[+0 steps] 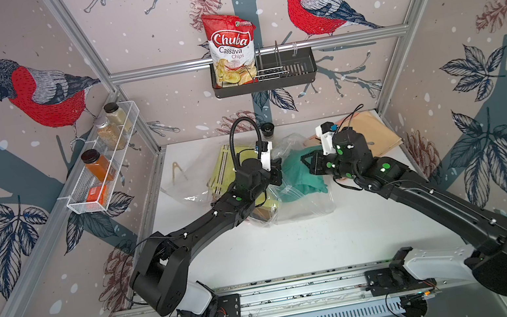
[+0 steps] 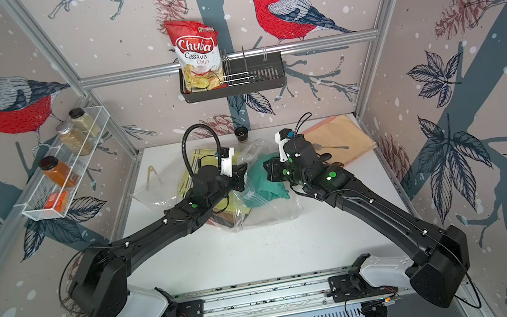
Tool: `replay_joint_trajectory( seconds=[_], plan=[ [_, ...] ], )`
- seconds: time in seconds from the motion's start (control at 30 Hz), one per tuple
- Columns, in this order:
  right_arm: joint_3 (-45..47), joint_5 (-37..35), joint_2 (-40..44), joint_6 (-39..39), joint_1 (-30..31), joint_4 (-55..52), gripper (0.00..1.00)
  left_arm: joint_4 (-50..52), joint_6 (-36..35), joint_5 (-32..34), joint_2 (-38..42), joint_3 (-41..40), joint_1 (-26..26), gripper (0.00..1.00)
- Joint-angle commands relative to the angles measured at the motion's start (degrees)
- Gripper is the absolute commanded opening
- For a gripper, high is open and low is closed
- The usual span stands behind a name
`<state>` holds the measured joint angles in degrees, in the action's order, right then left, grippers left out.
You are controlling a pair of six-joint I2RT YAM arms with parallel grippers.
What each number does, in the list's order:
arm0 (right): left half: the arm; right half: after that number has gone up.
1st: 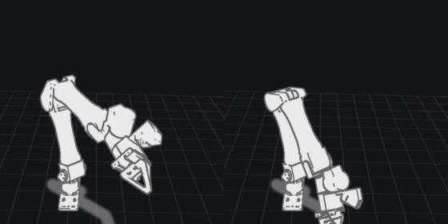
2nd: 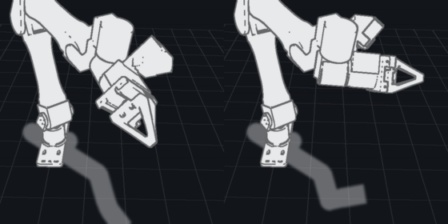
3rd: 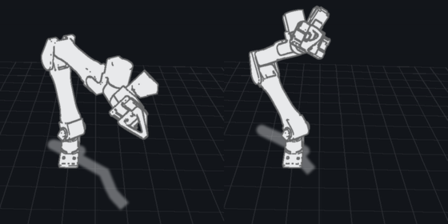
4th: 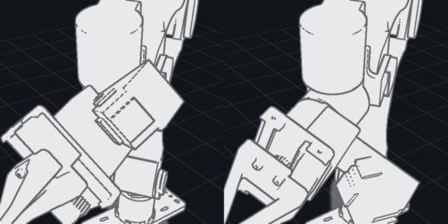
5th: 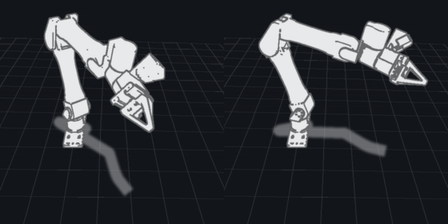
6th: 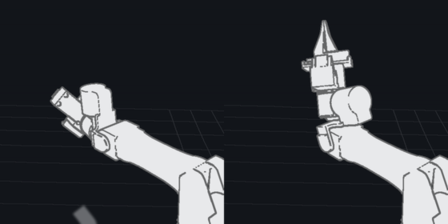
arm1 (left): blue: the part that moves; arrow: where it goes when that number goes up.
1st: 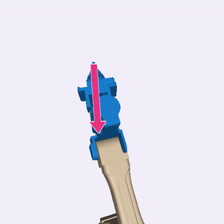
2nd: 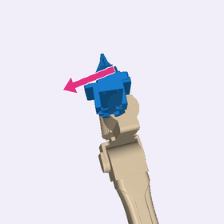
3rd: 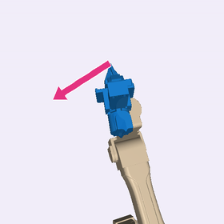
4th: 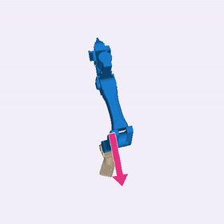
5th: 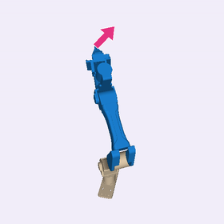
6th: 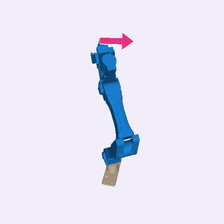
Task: Take the trousers out of the vacuum bag
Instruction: Take out the trousers from the vacuum bag.
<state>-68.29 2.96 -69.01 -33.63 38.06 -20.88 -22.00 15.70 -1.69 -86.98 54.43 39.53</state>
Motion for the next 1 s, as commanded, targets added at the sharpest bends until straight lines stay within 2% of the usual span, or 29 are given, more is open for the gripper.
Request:
replay_joint_trajectory(
  seconds=[0.0, 0.33, 0.47, 0.97],
  plan=[
    [-2.91, -1.33, 0.97, 2.69, -1.17, 0.58, 0.0, -2.86, -0.08, -1.38, -1.57, -0.44, -0.07, 0.0],
    [-10.72, -0.13, 1.95, 5.3, -8.01, -7.13, 0.0, -6.42, 1.16, -2.58, -7.62, -1.35, -1.93, 0.0],
    [-13.26, 0.89, 2.49, 5.92, -11.32, -9.47, 0.0, -6.33, 0.2, -1.48, -7.34, -2.65, -3.26, 0.0],
    [-24.29, 0.73, 0.29, 7.37, -16.8, -16.09, 0.0, -5.38, 1.51, -2.04, -7.13, -4.61, -10.53, 0.0]
  ],
)
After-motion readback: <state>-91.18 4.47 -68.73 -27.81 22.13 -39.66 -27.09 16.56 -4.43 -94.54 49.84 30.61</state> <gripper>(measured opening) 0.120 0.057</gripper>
